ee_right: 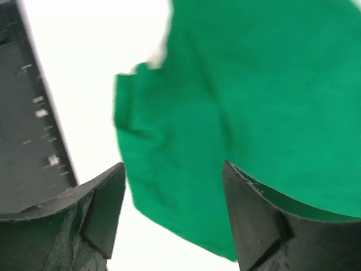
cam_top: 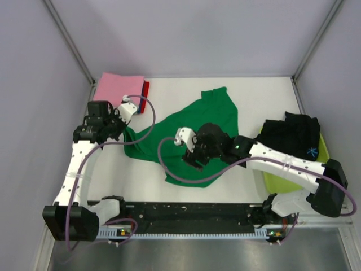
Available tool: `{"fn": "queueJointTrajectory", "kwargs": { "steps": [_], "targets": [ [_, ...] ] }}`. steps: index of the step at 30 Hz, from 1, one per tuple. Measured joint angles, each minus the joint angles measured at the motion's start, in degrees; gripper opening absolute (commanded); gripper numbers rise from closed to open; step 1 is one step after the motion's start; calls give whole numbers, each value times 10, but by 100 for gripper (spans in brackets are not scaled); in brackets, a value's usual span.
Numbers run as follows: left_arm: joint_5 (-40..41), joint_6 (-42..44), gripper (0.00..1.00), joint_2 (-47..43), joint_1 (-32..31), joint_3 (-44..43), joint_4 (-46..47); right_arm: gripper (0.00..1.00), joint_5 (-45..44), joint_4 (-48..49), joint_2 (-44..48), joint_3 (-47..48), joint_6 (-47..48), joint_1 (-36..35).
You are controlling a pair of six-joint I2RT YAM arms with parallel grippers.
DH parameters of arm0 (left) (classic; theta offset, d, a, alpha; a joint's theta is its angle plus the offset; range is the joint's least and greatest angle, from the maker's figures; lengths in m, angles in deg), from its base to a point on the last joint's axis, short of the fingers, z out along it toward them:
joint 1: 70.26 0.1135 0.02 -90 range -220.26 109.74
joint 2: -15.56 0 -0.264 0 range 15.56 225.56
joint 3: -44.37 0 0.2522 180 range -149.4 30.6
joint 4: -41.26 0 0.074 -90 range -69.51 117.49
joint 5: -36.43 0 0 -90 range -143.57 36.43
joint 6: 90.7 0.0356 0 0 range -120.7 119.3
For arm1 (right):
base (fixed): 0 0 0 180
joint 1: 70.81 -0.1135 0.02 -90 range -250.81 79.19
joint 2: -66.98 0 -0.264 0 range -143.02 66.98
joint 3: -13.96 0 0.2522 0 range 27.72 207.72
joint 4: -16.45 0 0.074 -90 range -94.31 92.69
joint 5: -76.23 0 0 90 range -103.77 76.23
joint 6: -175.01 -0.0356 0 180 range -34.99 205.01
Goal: Fold and stack the t-shirts
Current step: Flatten out the tshirt
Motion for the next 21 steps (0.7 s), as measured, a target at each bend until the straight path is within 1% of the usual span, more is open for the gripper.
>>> {"fn": "queueJointTrajectory", "kwargs": {
  "steps": [3,6,10,13,16,20,21],
  "targets": [
    [3,-2,0,0,0,8,2,72,110,6,-15,-38,3,-11],
    [9,-3,0,-4,0,16,3,70,143,12,-44,-90,7,-16],
    [17,-3,0,-10,0,19,2,61,132,14,-76,-143,33,-50],
    [19,-3,0,-10,0,19,2,52,125,17,-98,-150,48,-82],
    [20,-3,0,-10,0,19,2,52,105,34,-122,-150,57,-89],
    [23,-5,0,-10,0,19,2,50,50,55,-159,-139,63,-89],
    [23,-6,0,-10,0,19,2,43,42,55,-164,-133,62,-89]
  ]
}}
